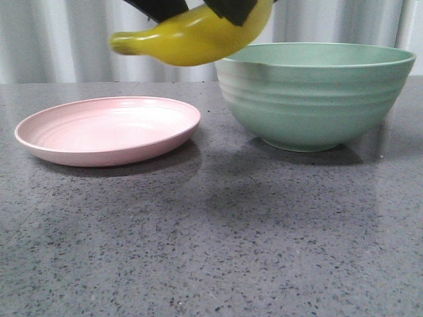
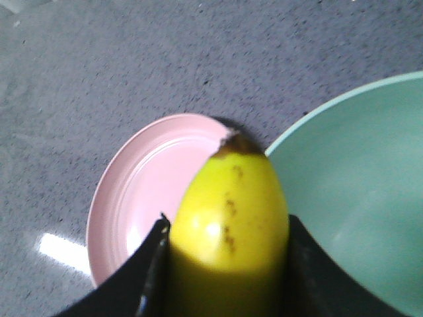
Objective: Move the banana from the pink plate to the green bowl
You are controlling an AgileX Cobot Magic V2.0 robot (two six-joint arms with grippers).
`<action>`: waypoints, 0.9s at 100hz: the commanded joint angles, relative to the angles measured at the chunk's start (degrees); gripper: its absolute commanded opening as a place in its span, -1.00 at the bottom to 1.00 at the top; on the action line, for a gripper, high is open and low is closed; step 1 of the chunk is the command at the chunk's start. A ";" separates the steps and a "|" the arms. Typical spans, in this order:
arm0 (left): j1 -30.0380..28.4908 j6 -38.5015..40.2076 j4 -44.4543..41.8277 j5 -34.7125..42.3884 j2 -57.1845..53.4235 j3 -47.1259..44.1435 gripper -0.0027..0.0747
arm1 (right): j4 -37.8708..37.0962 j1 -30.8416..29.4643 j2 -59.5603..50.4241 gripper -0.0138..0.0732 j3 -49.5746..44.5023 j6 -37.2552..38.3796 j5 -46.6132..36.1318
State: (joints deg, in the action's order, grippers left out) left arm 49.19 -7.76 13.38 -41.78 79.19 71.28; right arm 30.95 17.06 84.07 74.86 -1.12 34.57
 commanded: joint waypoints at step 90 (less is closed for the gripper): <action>0.43 1.50 1.55 4.10 -3.21 2.02 0.34 | -6.96 -12.19 1.47 0.14 3.57 -1.65 -8.89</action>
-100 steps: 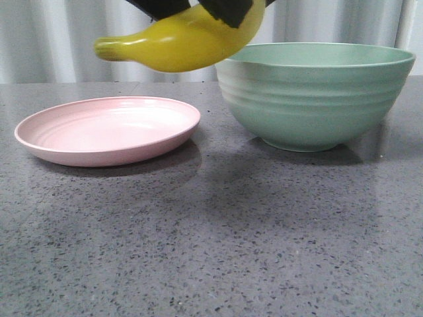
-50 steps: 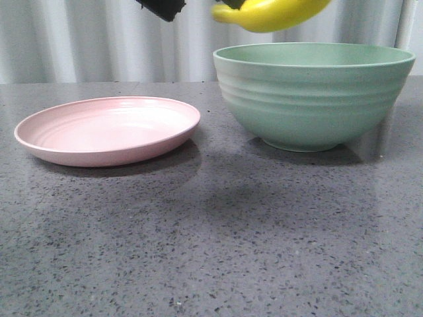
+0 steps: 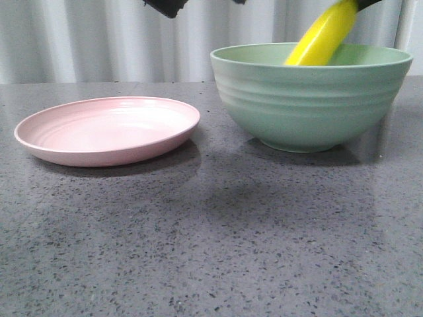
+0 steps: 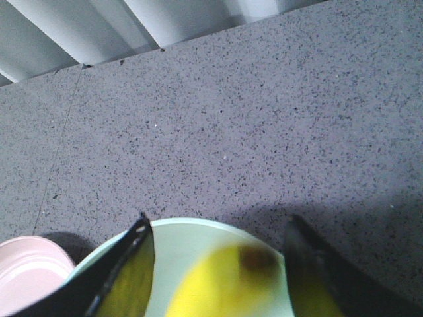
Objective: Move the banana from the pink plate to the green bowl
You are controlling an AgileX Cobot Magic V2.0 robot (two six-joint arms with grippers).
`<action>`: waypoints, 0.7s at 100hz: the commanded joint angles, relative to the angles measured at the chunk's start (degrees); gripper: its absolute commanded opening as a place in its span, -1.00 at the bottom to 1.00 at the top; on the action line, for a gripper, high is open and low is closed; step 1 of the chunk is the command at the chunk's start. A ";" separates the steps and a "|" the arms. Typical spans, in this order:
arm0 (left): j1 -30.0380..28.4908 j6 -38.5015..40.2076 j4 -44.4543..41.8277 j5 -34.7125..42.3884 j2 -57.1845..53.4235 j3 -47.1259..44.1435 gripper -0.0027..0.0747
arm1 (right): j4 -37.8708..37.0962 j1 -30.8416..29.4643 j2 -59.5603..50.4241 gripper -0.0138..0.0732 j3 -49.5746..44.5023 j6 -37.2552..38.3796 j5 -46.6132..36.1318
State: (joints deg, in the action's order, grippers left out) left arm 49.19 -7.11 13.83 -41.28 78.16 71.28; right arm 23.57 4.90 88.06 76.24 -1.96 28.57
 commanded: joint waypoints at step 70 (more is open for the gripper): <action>0.32 3.29 -2.09 12.93 -15.72 -8.42 -0.98 | -9.80 -0.03 -23.78 -0.85 -6.93 -5.69 11.17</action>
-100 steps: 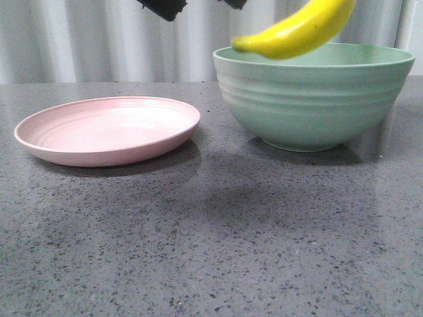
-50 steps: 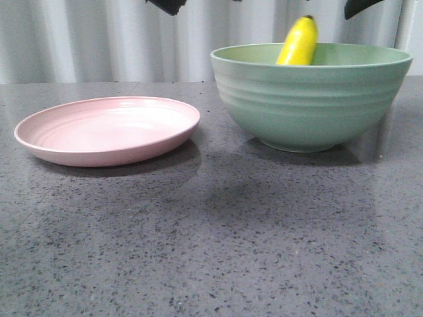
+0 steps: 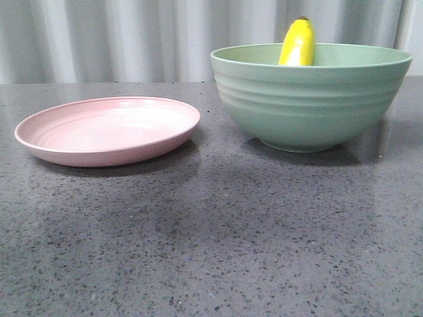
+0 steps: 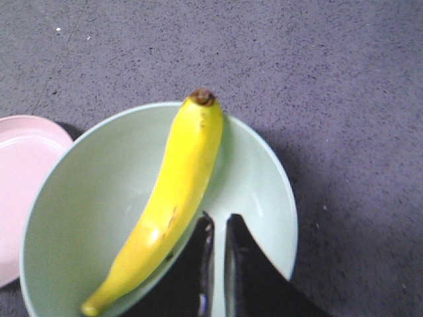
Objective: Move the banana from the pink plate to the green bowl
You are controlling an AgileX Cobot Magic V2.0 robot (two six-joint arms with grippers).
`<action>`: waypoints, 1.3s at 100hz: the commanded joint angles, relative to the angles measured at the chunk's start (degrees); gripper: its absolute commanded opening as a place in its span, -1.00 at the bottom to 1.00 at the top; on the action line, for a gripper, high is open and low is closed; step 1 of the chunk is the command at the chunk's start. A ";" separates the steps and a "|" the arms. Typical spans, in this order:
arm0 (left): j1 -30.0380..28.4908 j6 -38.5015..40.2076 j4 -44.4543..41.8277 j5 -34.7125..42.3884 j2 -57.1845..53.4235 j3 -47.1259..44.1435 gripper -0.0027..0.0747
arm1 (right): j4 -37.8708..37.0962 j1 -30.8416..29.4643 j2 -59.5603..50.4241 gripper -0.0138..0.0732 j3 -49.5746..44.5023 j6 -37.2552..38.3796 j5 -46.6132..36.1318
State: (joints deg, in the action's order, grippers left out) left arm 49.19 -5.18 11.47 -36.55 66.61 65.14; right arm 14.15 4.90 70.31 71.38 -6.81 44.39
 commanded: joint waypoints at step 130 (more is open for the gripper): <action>0.32 1.94 0.71 27.96 -35.23 -45.53 -0.98 | -1.20 -0.03 -66.03 -0.85 -45.60 -0.85 -15.30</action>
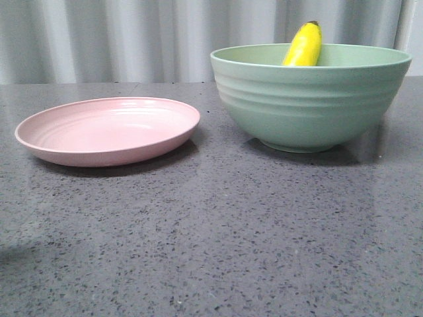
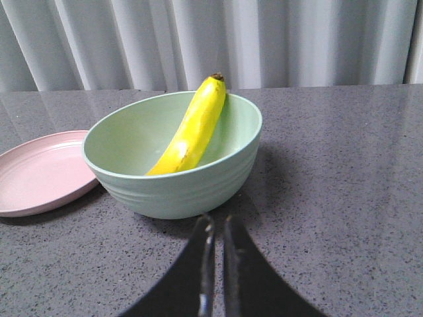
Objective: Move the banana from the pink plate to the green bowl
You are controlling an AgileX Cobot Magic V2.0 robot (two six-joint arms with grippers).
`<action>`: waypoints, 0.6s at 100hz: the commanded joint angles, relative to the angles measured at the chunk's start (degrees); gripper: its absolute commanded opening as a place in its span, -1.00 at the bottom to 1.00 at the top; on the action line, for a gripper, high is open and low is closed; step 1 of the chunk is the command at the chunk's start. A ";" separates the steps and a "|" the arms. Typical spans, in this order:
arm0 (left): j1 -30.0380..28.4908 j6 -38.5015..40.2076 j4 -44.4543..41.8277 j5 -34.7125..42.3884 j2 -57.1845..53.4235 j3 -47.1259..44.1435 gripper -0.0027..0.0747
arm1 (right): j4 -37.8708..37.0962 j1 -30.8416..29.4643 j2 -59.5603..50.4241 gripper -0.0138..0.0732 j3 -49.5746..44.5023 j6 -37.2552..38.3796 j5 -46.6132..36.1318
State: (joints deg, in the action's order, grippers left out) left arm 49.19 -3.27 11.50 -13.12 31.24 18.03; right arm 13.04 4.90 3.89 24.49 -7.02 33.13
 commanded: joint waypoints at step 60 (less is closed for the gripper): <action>-16.66 0.03 -2.41 24.01 -8.93 -13.39 -0.98 | -0.10 -0.03 0.39 -0.85 1.30 -0.64 -4.04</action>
State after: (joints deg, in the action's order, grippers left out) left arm 36.93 -3.27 9.12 -0.56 25.07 6.41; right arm 13.04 4.90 3.89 24.49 -7.13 33.13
